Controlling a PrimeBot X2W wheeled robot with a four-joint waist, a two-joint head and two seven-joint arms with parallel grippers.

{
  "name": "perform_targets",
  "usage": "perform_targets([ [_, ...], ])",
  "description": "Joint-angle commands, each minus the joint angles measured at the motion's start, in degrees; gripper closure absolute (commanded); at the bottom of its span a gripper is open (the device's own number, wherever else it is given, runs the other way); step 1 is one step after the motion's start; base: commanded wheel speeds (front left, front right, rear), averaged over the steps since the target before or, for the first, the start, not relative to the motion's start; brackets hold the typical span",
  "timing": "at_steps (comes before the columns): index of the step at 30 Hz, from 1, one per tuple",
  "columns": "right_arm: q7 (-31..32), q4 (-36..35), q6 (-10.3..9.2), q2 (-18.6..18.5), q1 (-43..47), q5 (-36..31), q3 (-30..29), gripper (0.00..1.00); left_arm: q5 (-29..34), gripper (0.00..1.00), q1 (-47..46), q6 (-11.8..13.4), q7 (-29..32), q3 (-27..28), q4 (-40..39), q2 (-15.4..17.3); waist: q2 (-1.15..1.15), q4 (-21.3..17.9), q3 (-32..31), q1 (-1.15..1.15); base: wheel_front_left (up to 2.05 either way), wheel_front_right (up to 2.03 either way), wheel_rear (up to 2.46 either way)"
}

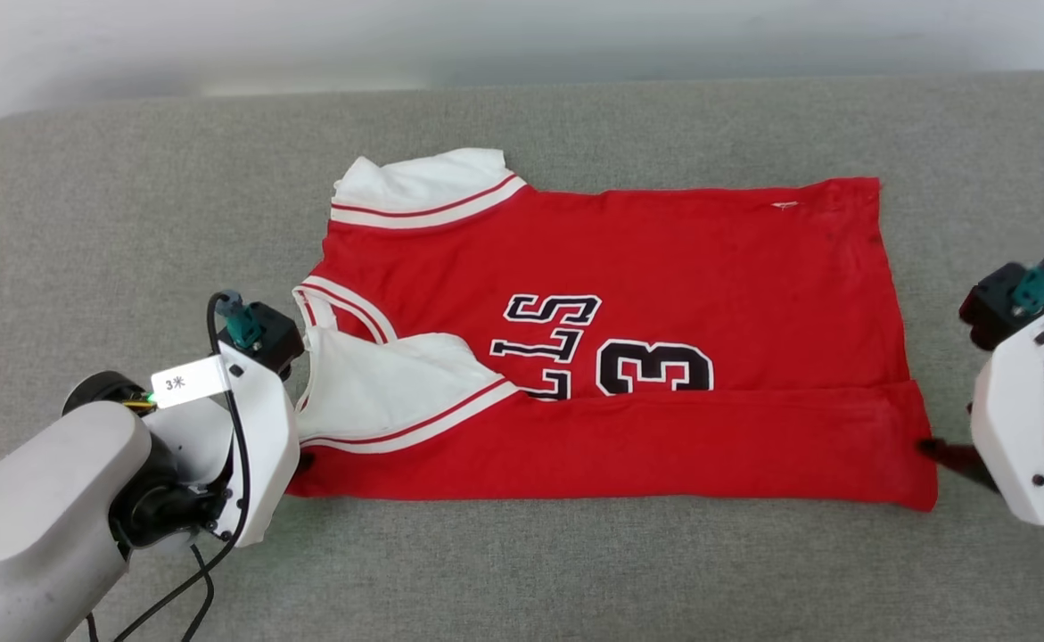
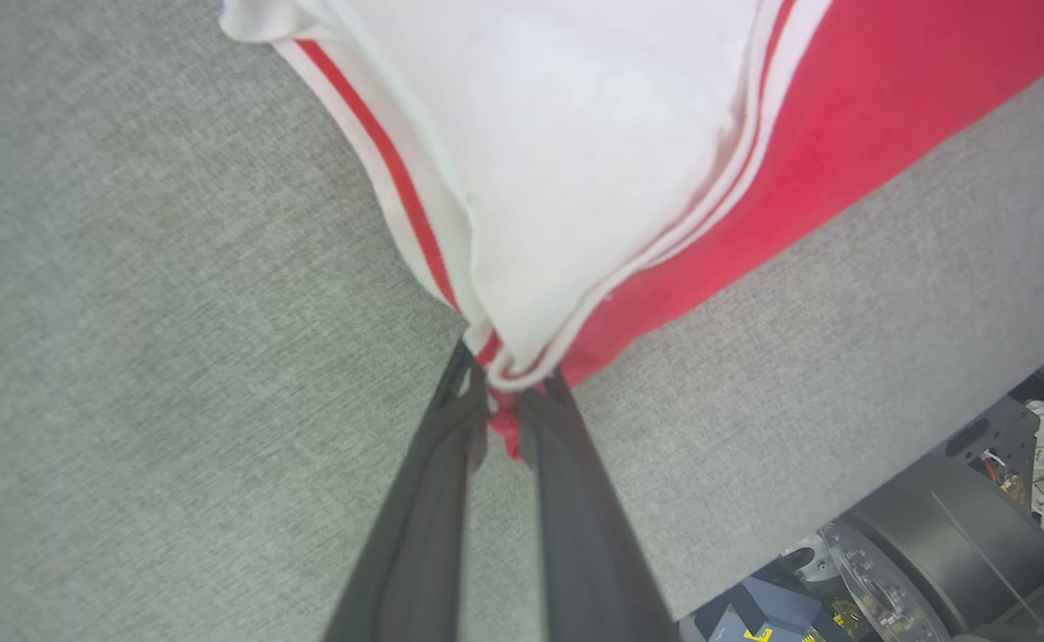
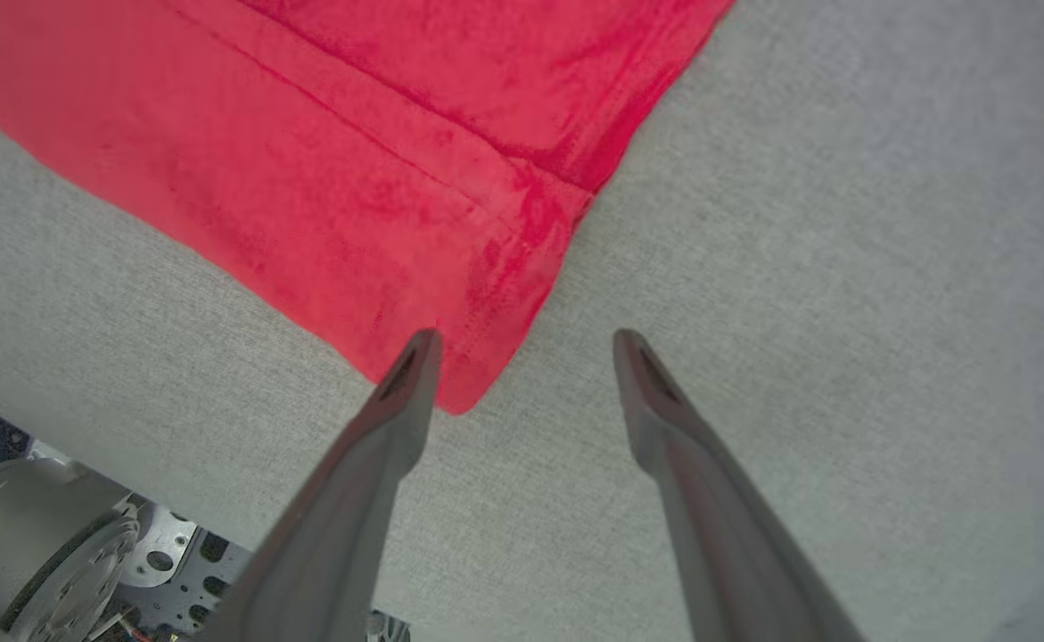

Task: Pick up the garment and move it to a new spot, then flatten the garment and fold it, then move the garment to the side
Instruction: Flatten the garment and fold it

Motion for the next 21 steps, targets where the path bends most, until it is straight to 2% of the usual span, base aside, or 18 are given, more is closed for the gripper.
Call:
perform_targets([
  [1, 1.56, 1.44, -0.04, 1.18, -0.55, 0.88, 0.65, 0.0, 0.52, 1.0, -1.09, -0.21, -0.37, -0.06, -0.51, 0.06, 0.0, 0.41, 1.01, 0.0, 0.0, 0.0, 0.0],
  [10, 1.29, 10.21, -0.03, 7.57, 3.15, 3.22, 2.71, 0.0, 2.12, 1.0, -2.14, 0.02, -1.12, -0.58, -1.25, -1.21, 0.0, 1.9, 4.47, 0.0, 0.0, 0.0, 0.0],
  [15, -0.07, 11.68, 0.06, 8.94, 4.31, 3.75, 5.74, 0.0, 2.34, 1.0, -1.1, -0.03, -2.26, -0.84, -0.65, -1.58, 0.0, 1.77, 4.61, 0.0, 0.0, 0.0, 0.0],
  [16, -1.04, 11.83, 0.06, 9.02, 3.87, 4.0, 5.56, 0.69, 2.26, 1.0, -0.67, -0.04, -2.51, -0.93, -0.4, -1.53, 0.0, 1.61, 4.33, 0.0, 0.0, 0.0, 0.0],
  [17, -1.99, 12.07, 0.05, 8.98, 3.3, 4.26, 5.06, 1.0, 2.06, 1.0, -0.32, -0.05, -2.72, -1.0, -0.18, -1.5, 0.0, 1.47, 3.97, 0.0, 0.0, 0.0, 0.0],
  [21, -5.25, 12.53, -0.02, 7.19, 1.3, 5.18, 4.09, 1.0, 1.49, 1.0, 1.09, -0.06, -4.27, -0.71, 0.24, -1.02, 0.0, 1.15, 1.45, 0.0, 0.0, 0.0, 0.0],
])
